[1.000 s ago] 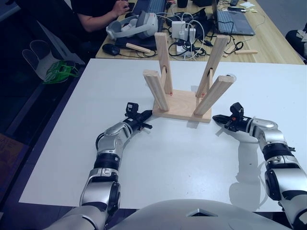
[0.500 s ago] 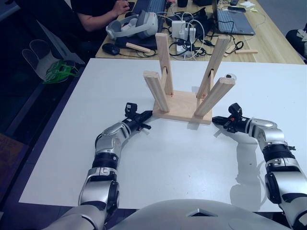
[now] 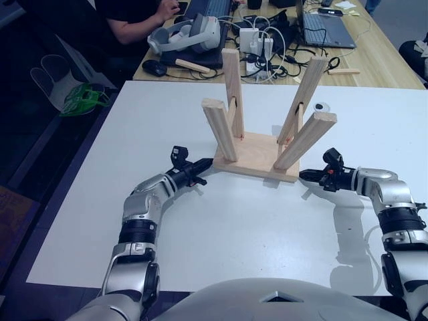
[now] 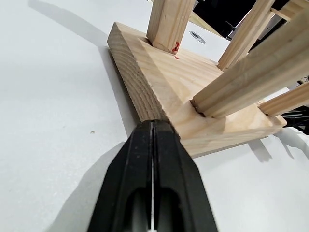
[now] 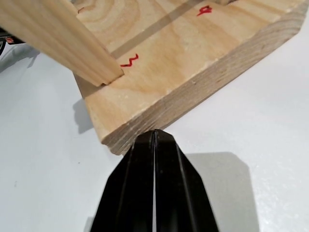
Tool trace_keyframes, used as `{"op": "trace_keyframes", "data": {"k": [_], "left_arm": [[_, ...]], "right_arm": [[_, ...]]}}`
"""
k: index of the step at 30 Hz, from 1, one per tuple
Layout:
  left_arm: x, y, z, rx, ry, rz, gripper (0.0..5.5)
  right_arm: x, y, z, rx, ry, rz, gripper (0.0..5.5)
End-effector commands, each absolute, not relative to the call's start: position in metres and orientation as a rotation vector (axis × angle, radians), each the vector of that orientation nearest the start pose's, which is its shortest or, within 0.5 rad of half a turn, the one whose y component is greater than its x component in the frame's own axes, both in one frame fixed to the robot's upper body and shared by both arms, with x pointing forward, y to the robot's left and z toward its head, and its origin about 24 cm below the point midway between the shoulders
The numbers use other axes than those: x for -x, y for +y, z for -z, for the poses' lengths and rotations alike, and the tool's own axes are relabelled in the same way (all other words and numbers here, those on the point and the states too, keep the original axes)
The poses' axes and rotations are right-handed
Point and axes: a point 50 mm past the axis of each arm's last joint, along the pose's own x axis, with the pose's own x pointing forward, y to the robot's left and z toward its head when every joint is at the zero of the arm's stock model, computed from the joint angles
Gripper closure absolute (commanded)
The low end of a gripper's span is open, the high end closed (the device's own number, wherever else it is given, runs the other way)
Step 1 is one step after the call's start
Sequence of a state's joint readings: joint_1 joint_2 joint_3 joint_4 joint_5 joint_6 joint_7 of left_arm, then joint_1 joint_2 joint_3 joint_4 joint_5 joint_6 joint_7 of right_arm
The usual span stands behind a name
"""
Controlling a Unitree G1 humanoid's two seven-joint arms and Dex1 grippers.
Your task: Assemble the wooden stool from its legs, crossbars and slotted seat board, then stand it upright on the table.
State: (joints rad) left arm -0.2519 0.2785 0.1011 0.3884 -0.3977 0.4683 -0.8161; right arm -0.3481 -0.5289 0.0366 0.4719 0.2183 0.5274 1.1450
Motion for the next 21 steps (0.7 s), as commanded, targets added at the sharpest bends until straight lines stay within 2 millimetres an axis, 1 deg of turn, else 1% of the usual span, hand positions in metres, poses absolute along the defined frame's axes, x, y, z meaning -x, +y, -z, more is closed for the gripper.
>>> {"op": "trace_keyframes", "data": {"k": [1,9,15,21], "left_arm": [[-0.278,0.171,-0.025,0.433,0.397,0.794,5.49],[-0.273,0.172,-0.038,0.45,0.383,0.838,5.49],[-0.268,0.171,-0.038,0.459,0.394,0.854,5.49],[-0.265,0.172,-0.035,0.46,0.408,0.856,5.49]], "right_arm": [[-0.277,-0.214,-0.034,-0.154,0.649,-0.995,5.5],[-0.28,-0.226,-0.039,-0.14,0.61,-0.987,5.5],[-0.281,-0.225,-0.042,-0.142,0.587,-1.003,5.5],[-0.28,-0.226,-0.051,-0.157,0.554,-1.015,5.5]]}}
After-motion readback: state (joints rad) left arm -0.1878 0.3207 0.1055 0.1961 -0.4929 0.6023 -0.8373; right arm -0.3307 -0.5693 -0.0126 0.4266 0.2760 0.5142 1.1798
